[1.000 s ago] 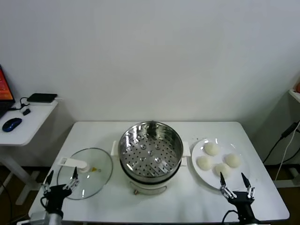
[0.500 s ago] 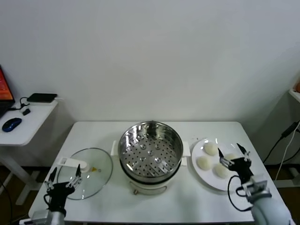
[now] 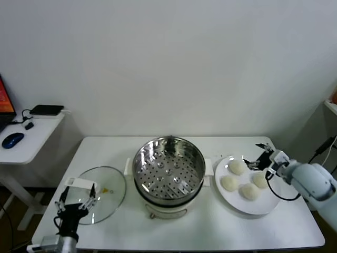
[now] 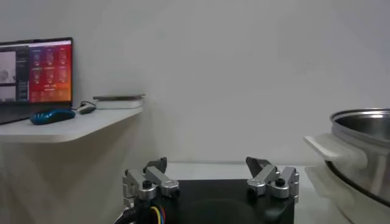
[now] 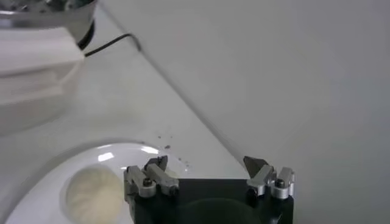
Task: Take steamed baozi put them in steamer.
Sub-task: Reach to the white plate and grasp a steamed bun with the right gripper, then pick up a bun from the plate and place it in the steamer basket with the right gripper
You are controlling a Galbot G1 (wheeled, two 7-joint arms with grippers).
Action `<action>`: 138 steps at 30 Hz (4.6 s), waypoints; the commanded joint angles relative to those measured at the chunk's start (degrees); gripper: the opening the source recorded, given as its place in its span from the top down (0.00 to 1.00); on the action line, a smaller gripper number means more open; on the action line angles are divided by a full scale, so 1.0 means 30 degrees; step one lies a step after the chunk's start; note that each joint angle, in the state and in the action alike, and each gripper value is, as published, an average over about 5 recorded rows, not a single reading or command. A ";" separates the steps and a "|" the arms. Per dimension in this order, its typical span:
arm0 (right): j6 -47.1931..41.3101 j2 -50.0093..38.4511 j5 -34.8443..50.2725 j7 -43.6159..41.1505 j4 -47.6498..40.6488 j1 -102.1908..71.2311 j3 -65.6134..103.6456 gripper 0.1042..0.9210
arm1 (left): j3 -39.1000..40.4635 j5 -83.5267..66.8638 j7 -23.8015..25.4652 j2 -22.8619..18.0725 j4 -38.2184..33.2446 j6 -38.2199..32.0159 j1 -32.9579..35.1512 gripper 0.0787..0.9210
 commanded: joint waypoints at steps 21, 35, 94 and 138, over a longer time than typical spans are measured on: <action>0.5070 0.7156 0.1841 -0.9064 -1.2254 1.9202 -2.6423 0.12 | 0.0016 0.0315 0.0143 -0.0589 0.0413 -0.0637 -0.0174 0.12; 0.4629 1.0282 0.1845 -0.8129 -1.5712 1.5924 -2.3119 0.12 | -0.0143 0.0375 0.0329 -0.0458 0.0776 -0.0700 -0.0355 0.12; 0.7471 0.9495 0.4698 -1.0142 -0.4643 2.9256 -3.0264 0.35 | -0.0335 0.1120 0.0386 -0.0153 0.1054 -0.0941 -0.0264 0.12; 1.6868 2.0694 -0.4177 -0.9695 -1.2466 2.1143 -2.6566 0.35 | -0.0293 0.1380 -0.0142 -0.0475 0.1476 -0.1103 -0.0308 0.12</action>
